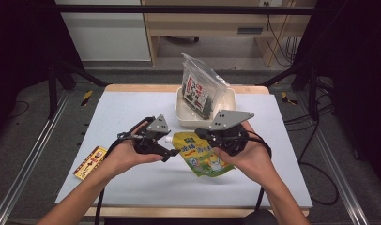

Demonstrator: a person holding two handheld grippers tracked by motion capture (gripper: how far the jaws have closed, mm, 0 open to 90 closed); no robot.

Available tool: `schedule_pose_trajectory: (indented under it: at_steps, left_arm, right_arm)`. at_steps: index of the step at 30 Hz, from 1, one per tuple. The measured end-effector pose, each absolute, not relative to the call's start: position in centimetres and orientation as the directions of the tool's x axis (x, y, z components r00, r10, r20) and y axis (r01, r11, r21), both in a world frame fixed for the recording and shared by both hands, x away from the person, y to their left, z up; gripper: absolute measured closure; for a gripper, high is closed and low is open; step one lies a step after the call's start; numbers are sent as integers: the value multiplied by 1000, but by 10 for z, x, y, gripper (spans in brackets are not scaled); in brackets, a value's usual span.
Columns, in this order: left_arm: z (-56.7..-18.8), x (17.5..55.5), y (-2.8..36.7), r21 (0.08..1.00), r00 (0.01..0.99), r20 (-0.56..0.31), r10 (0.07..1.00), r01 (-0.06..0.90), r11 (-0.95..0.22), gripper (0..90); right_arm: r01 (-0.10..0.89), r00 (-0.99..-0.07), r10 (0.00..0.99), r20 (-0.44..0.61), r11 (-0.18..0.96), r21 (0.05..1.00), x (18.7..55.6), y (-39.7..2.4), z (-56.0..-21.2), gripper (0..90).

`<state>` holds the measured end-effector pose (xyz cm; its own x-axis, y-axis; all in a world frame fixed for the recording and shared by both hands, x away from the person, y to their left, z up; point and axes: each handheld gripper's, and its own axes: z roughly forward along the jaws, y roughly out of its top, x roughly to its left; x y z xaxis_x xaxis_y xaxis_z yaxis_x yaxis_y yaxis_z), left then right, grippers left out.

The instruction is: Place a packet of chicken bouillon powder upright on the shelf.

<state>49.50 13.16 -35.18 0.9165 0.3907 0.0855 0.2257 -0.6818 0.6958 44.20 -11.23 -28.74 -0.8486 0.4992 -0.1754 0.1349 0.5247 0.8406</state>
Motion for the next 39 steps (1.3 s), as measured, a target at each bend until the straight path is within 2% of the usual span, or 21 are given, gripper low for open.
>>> schedule_pose_trajectory:
  at_steps: [6, 9, 15, 17, 31, 37, 39]
  left_arm:
    - [-355, 502, 125, 695, 926, 61, 372, 228, -682, 300]
    - [-354, 505, 123, 693, 929, 45, 366, 235, -682, 389]
    - [-349, 505, 122, 669, 940, 42, 339, 225, -708, 647]
    - [-348, 503, 121, 673, 943, 38, 332, 221, -706, 680]
    - [-311, 496, 132, 648, 945, 145, 292, 132, -750, 699]
    - [-314, 494, 130, 611, 949, 169, 267, 112, -784, 699]
    - [-316, 493, 129, 605, 949, 171, 263, 109, -788, 700]
  right_arm:
    - [136, -856, 488, -168, 527, 839, 441, -113, -288, 900]
    - [139, -854, 492, -168, 528, 838, 441, -115, -288, 900]
    - [144, -846, 500, -185, 548, 824, 441, -122, -288, 900]
    - [151, -841, 507, -189, 555, 818, 442, -125, -290, 900]
    - [157, -837, 515, -186, 551, 820, 447, -130, -293, 900]
    - [172, -847, 498, -183, 585, 793, 450, -128, -300, 900]
    - [173, -850, 490, -193, 606, 777, 452, -128, -303, 845]
